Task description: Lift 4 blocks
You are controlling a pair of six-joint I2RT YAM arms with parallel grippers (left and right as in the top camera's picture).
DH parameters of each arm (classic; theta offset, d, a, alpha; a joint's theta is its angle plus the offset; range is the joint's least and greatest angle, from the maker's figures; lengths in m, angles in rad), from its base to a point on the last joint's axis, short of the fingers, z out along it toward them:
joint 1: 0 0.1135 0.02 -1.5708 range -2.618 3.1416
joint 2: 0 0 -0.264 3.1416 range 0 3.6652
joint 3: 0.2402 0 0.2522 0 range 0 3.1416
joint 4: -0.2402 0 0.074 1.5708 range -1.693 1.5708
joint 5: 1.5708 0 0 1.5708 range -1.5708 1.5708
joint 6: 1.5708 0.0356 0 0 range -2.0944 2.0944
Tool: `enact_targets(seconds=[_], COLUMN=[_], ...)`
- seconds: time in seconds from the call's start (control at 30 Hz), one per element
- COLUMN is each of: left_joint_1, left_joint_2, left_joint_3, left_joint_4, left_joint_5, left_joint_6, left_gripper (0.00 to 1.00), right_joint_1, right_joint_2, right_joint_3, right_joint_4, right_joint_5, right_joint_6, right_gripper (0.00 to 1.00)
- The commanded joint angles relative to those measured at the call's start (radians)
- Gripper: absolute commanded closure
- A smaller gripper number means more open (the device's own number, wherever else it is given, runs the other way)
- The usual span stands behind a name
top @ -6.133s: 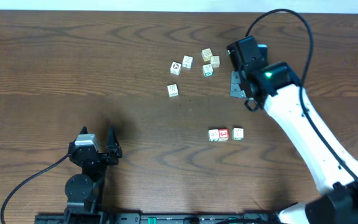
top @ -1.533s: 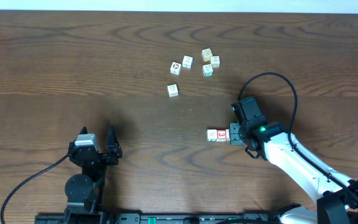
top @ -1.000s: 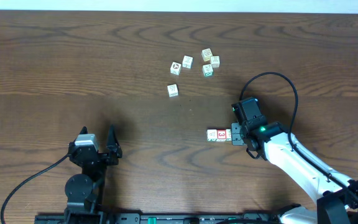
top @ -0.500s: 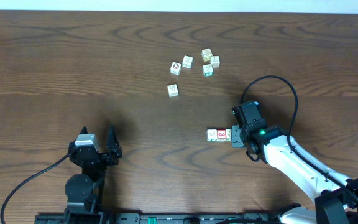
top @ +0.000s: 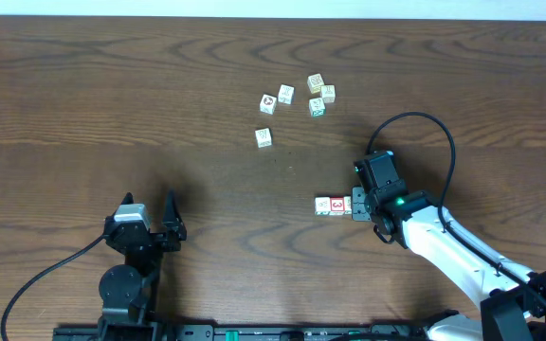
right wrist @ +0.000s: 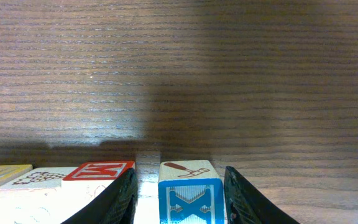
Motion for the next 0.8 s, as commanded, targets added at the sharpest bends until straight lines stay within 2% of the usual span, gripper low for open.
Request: enact_targets(seconds=[0.0,0.37,0.57,0.7,0.77], left_joint_1=[0.006,0.006,0.006,0.006,0.006], left_joint_2=[-0.005,-0.005,-0.005,-0.005,-0.005], left_joint_3=[-0.018,-0.018,-0.018,-0.018,-0.018], left_joint_4=[-0.041,-0.041,-0.041,-0.041,-0.041], left_joint_5=[-0.023,-0.023,-0.023,-0.023,-0.023], left_joint_6=[-0.001,-0.001,-0.001,-0.001,-0.001], left_gripper=[0.25,0.25,0.25,0.25,0.25], right_joint_1=[-0.004,-0.011,-0.066,-0.112,-0.139], right_joint_2=[0.003,0.0,-0.001,-0.001,-0.001], right_joint_3=[0.027,0.056,0.068,0.102,0.117], right_joint_4=[0.002,-0.024,-0.032,-0.06,-0.071], right_joint_5=[0.0,0.024,0.03,0.03,0.029], right_joint_6=[0.009,0.008,0.009,0.009,0.009], right_gripper=[0.58,0.57,0.58,0.64,0.73])
